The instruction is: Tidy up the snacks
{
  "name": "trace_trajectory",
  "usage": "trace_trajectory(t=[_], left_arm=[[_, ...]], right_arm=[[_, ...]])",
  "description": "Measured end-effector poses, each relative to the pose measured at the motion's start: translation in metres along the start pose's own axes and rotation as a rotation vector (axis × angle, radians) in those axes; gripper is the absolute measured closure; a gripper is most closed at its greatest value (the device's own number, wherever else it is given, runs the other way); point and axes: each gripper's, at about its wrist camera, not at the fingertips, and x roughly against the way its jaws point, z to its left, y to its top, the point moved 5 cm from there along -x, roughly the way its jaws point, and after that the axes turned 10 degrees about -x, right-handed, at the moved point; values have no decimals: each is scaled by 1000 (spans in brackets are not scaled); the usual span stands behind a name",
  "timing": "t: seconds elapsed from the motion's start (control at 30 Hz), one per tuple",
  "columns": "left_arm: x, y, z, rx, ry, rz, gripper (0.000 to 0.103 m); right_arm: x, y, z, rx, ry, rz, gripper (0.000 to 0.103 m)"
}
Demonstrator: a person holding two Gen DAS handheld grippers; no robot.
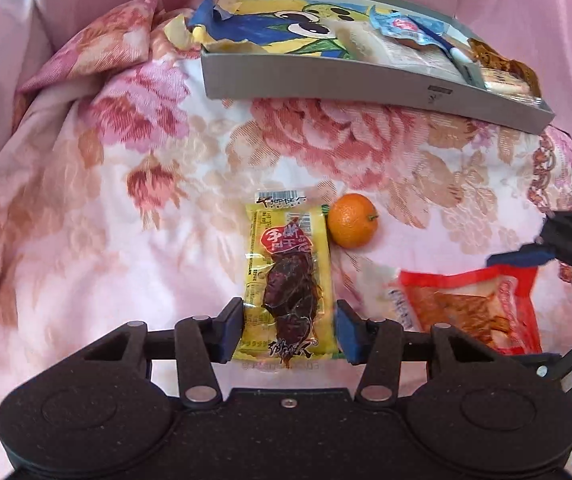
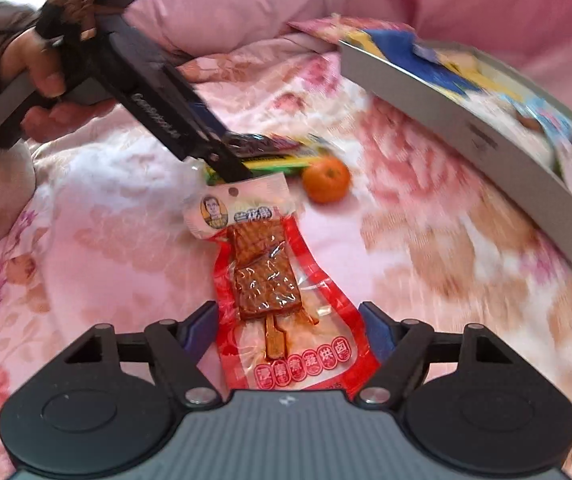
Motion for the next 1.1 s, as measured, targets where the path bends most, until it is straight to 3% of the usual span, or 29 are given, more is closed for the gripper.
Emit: trace_trajectory(t=[0.37,0.47,0.77,0.93,1.1], left_arm=[[21,-34,-48,112,-58,38,54],[25,-40,-54,125,-37,31,54],[36,-37,-60,61,93,-52,47],[34,-36,-69,-9,114,-65,53],[33,-38,-70,-10,104,-62,54]], right_arm=[[44,-45,-3,-315,-112,58,22],[49,-52,-1,-377,-112,55,20],[38,-53,13,-295,-137,-43,11],[31,-51,16,-272,-134,-90,11],[28,-53,17,-277,-127,-101,21]])
